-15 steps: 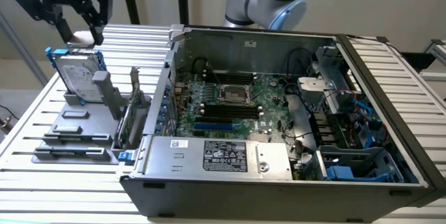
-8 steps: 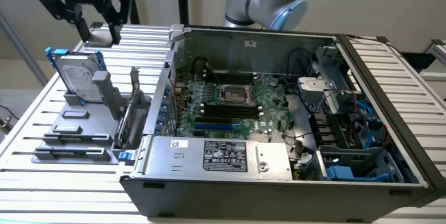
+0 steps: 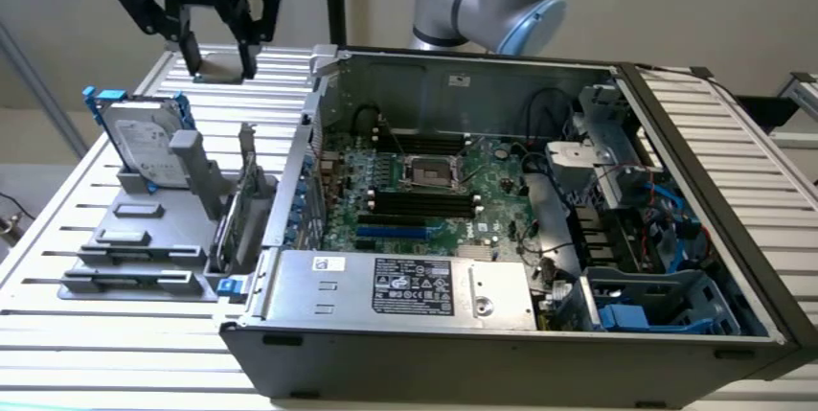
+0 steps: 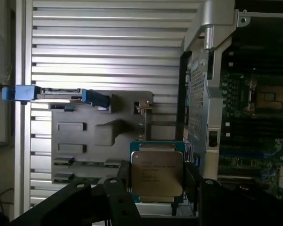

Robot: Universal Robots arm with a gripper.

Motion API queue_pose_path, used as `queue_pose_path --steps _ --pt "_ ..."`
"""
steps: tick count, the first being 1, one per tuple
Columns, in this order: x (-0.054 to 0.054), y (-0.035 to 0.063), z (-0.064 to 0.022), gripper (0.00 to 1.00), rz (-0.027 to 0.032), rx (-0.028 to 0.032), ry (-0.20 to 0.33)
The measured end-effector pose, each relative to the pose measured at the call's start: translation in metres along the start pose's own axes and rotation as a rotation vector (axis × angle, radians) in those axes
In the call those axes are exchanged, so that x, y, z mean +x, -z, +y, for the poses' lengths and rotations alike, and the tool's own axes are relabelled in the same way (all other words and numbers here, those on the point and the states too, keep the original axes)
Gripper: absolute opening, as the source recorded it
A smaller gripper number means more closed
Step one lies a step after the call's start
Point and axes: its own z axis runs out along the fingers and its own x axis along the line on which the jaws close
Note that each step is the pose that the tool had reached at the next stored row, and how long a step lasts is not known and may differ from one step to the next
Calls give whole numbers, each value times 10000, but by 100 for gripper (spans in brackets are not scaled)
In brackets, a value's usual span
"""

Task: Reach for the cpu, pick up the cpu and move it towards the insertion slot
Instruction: 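Pick up the cpu and move it towards the insertion slot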

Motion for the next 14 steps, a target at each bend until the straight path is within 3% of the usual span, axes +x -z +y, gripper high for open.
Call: queue_pose_path --steps 14 --pt "-574 17 84 55 -1 -7 0"
